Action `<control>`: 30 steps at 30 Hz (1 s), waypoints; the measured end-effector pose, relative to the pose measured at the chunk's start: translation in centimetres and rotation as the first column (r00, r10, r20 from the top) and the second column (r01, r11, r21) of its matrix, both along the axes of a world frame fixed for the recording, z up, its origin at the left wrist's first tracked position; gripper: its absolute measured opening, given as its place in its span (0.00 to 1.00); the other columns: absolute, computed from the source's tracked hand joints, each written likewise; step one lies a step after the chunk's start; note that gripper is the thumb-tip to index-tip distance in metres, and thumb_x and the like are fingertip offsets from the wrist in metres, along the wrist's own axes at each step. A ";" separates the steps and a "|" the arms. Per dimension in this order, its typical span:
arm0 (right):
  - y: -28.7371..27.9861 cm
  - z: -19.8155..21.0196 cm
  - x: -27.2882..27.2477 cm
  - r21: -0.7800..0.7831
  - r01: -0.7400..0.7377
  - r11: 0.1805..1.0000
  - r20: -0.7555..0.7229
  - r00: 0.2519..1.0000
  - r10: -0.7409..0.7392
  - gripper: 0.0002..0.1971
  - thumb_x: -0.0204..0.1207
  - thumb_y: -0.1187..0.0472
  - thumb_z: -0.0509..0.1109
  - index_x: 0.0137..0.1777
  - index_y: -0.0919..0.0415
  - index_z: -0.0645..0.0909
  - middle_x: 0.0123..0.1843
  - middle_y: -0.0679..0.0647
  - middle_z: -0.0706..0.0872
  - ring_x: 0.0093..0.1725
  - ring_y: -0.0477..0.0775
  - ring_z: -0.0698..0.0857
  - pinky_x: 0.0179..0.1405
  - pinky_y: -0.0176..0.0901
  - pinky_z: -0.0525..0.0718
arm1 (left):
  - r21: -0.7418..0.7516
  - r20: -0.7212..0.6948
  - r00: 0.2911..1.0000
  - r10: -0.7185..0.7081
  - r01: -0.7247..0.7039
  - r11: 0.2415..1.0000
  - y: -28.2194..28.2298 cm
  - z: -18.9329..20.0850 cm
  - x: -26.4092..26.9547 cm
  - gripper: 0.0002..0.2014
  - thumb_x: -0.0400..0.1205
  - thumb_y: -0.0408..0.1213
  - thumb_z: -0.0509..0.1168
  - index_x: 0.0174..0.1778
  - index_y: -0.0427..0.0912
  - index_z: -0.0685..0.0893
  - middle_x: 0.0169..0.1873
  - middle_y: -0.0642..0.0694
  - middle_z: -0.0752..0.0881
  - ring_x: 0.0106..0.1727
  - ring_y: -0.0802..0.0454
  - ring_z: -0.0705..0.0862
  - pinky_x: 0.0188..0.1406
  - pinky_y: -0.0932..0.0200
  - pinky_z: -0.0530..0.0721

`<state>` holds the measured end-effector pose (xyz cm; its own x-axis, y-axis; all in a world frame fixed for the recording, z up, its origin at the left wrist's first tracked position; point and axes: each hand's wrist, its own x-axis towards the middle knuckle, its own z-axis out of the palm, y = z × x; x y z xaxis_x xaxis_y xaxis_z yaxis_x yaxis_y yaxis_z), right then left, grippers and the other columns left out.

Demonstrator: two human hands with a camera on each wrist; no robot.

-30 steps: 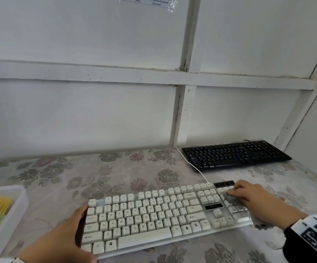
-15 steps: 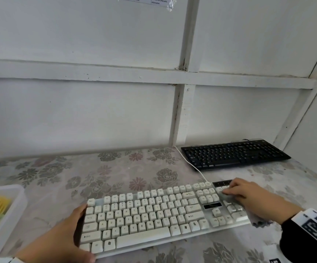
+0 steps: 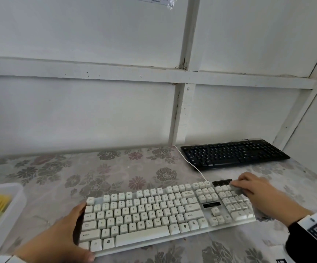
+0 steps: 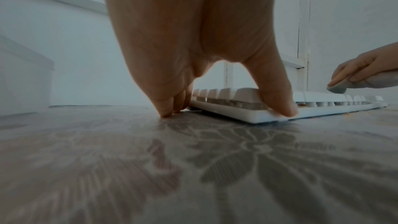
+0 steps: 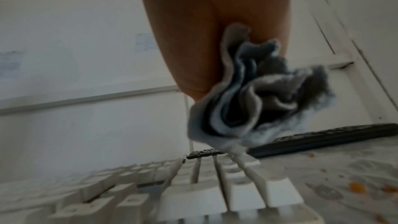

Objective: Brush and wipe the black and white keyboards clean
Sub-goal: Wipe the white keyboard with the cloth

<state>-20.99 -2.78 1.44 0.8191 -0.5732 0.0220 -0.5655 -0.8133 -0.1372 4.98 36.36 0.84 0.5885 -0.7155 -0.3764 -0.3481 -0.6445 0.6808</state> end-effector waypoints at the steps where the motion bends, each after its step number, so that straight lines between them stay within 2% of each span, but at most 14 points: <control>1: 0.6 0.4 0.1 0.047 -0.025 0.999 0.044 0.999 0.023 0.17 0.83 0.46 0.52 0.59 0.42 0.83 0.51 0.30 0.73 0.49 0.47 0.80 0.49 0.37 0.81 | -0.005 -0.007 1.000 0.006 -0.006 1.000 -0.1 0.1 0.0 0.48 0.66 0.35 0.78 0.66 0.65 0.47 0.51 0.73 0.69 0.48 0.77 0.71 0.38 0.82 0.71; 3: 1.9 0.9 0.3 0.108 -0.111 0.988 0.105 0.990 0.100 0.18 0.79 0.42 0.52 0.57 0.41 0.82 0.53 0.32 0.76 0.46 0.49 0.83 0.46 0.34 0.82 | 0.000 -0.012 1.000 0.015 -0.015 1.000 0.0 0.0 0.0 0.52 0.65 0.36 0.79 0.71 0.64 0.47 0.50 0.74 0.67 0.47 0.77 0.70 0.38 0.81 0.71; 5: 2.5 0.8 0.3 0.132 -0.142 0.981 0.032 0.990 0.139 0.15 0.84 0.57 0.57 0.63 0.43 0.82 0.56 0.34 0.75 0.51 0.44 0.80 0.51 0.28 0.75 | 0.016 -0.011 1.000 0.001 -0.001 1.000 0.2 0.0 0.1 0.56 0.64 0.39 0.79 0.77 0.60 0.46 0.51 0.74 0.67 0.48 0.76 0.71 0.40 0.79 0.71; 7: 1.8 0.3 0.0 0.109 -0.061 0.992 -0.027 0.998 0.064 0.18 0.84 0.63 0.57 0.66 0.44 0.80 0.57 0.38 0.75 0.52 0.41 0.77 0.49 0.25 0.72 | 0.029 -0.010 1.000 0.001 -0.001 1.000 0.3 -0.2 0.3 0.58 0.63 0.40 0.79 0.79 0.58 0.45 0.52 0.72 0.69 0.52 0.72 0.73 0.45 0.77 0.71; 10: 0.8 0.3 -0.5 -0.015 0.102 0.995 -0.124 0.987 -0.103 0.18 0.85 0.63 0.56 0.64 0.45 0.82 0.54 0.44 0.76 0.50 0.47 0.77 0.51 0.33 0.74 | 0.043 -0.023 1.000 -0.018 0.019 0.999 0.6 -0.4 0.6 0.62 0.59 0.46 0.80 0.80 0.57 0.42 0.59 0.68 0.70 0.61 0.66 0.73 0.55 0.73 0.70; 12: 1.5 0.8 0.3 -0.028 0.109 0.994 -0.126 0.986 -0.112 0.15 0.84 0.63 0.57 0.58 0.47 0.84 0.53 0.46 0.76 0.48 0.47 0.77 0.49 0.35 0.76 | 0.057 -0.019 0.999 -0.036 0.037 0.998 0.6 -0.5 0.8 0.66 0.52 0.53 0.79 0.80 0.56 0.42 0.63 0.64 0.69 0.64 0.63 0.72 0.61 0.69 0.69; 16: 8.9 3.4 5.2 0.249 -0.141 0.958 0.142 0.984 0.108 0.13 0.83 0.56 0.61 0.62 0.52 0.83 0.52 0.39 0.78 0.45 0.32 0.79 0.44 0.18 0.72 | 0.030 -0.008 0.999 -0.044 0.044 0.999 0.7 -1.2 1.1 0.67 0.49 0.55 0.80 0.80 0.55 0.45 0.64 0.64 0.69 0.67 0.62 0.71 0.68 0.65 0.68; 18: 13.4 4.0 8.4 0.280 -0.305 0.910 0.186 0.948 0.260 0.13 0.83 0.56 0.62 0.64 0.53 0.83 0.55 0.42 0.79 0.48 0.32 0.79 0.45 0.13 0.68 | 0.006 -0.013 0.999 -0.049 0.049 0.999 0.8 -1.7 1.4 0.68 0.47 0.56 0.81 0.79 0.55 0.47 0.68 0.62 0.69 0.69 0.61 0.70 0.73 0.60 0.67; 21: 19.3 2.9 12.8 0.234 -0.521 0.821 0.208 0.851 0.481 0.15 0.84 0.60 0.61 0.66 0.54 0.82 0.60 0.51 0.77 0.55 0.47 0.76 0.48 0.21 0.67 | -0.034 -0.006 0.997 -0.072 0.072 0.997 1.0 -2.0 1.8 0.70 0.47 0.59 0.82 0.80 0.54 0.47 0.71 0.61 0.70 0.71 0.62 0.71 0.74 0.59 0.67; 23: 22.3 1.7 15.2 0.210 -0.606 0.767 0.145 0.795 0.589 0.15 0.82 0.64 0.62 0.65 0.53 0.82 0.60 0.54 0.75 0.56 0.59 0.75 0.55 0.41 0.71 | -0.068 -0.016 0.996 -0.085 0.084 0.994 1.0 -2.0 2.0 0.69 0.47 0.59 0.83 0.79 0.54 0.48 0.69 0.63 0.71 0.69 0.63 0.72 0.71 0.62 0.70; 24: 23.6 1.5 16.1 0.196 -0.636 0.747 0.099 0.770 0.630 0.16 0.80 0.66 0.63 0.64 0.53 0.82 0.61 0.55 0.74 0.54 0.60 0.73 0.55 0.46 0.69 | -0.078 -0.018 0.996 -0.092 0.090 0.993 1.0 -1.9 2.0 0.68 0.46 0.59 0.83 0.78 0.55 0.48 0.68 0.64 0.71 0.68 0.64 0.73 0.68 0.64 0.71; 26: 25.8 1.2 17.7 0.180 -0.694 0.697 0.034 0.713 0.701 0.15 0.77 0.70 0.65 0.61 0.57 0.82 0.60 0.58 0.74 0.50 0.59 0.70 0.53 0.48 0.63 | -0.056 0.006 0.995 -0.097 0.097 0.994 1.0 -2.0 2.0 0.67 0.45 0.60 0.83 0.76 0.58 0.49 0.67 0.63 0.72 0.67 0.63 0.74 0.65 0.65 0.74; 28: 27.3 1.0 18.5 0.169 -0.729 0.663 -0.026 0.669 0.742 0.13 0.75 0.69 0.68 0.59 0.60 0.83 0.60 0.60 0.74 0.55 0.62 0.72 0.56 0.52 0.64 | -0.036 0.020 0.996 -0.083 0.083 0.996 1.0 -2.2 2.0 0.64 0.49 0.57 0.84 0.77 0.56 0.51 0.67 0.61 0.75 0.66 0.61 0.77 0.65 0.60 0.77; 30: 27.6 0.8 18.5 0.136 -0.730 0.670 -0.070 0.668 0.741 0.13 0.75 0.67 0.69 0.58 0.59 0.84 0.62 0.60 0.74 0.58 0.63 0.72 0.61 0.55 0.65 | -0.030 0.028 0.997 -0.069 0.070 0.997 0.9 -2.3 2.0 0.61 0.57 0.50 0.83 0.79 0.54 0.49 0.67 0.61 0.75 0.66 0.61 0.77 0.63 0.63 0.77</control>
